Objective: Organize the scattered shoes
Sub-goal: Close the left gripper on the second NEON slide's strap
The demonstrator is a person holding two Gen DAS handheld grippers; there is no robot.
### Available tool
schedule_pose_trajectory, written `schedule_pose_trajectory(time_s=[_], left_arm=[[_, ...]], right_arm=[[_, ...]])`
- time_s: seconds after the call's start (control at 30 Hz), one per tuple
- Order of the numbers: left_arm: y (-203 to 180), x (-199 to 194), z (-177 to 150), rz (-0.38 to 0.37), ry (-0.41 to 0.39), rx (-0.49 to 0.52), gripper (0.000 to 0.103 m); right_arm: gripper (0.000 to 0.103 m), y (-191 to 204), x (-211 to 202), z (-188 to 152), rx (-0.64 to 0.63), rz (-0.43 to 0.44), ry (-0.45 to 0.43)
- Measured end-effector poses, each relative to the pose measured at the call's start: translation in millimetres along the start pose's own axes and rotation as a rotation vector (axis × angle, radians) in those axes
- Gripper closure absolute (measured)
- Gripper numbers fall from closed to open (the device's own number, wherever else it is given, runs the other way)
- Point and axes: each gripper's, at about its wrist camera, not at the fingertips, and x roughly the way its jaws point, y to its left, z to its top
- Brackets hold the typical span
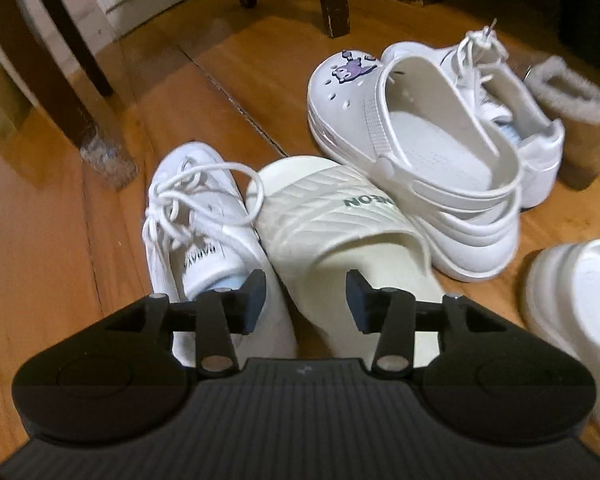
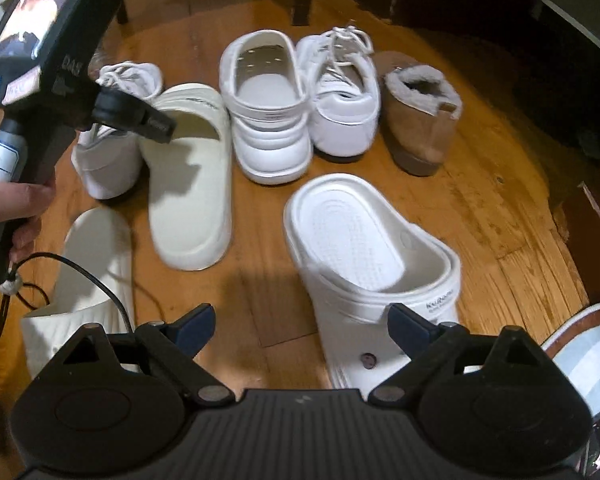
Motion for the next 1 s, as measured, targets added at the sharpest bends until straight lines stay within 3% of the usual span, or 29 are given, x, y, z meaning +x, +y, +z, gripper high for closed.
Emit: schedule_pose_trajectory(time_s=[0.23,0.27,0.33,0.4,0.6,1.0], left_arm=[[-18.7,21.1,15.9,0.072,-0.019,0.093,0.053],[-17.4,22.9,18.9,0.088,-0.025,0.075,0.066],[-15.8,24.0,21.8,0.136,-0.030,0.048,0.079],[-17.1,20.1,23.2,0.170,-0.039,0.043,0.080],[-8.7,-10.6,5.4,0.113,-0.085,-0.022,0.082],[-17.4,-85.9,-57.3,0.033,-0.147,-0.067,0.086]], right_arm=[[0.008,0.5,-3.5,-3.6,-0.008,0.018,0.007],[0.008,0.5,-4.1,-3.9,-0.009,0.021,0.007],[0.008,2.9,-5.6,-4.9,-0.023,0.017,0.000],[0.008,4.1,-7.1,-4.7,-0.032,0.014,-0.008],[0.008,4.3,-9.2,-1.1,-0.021,0.025,-0.004],[0.008,11.4,-39.5,-12.1,-0.108,0.147,0.068]])
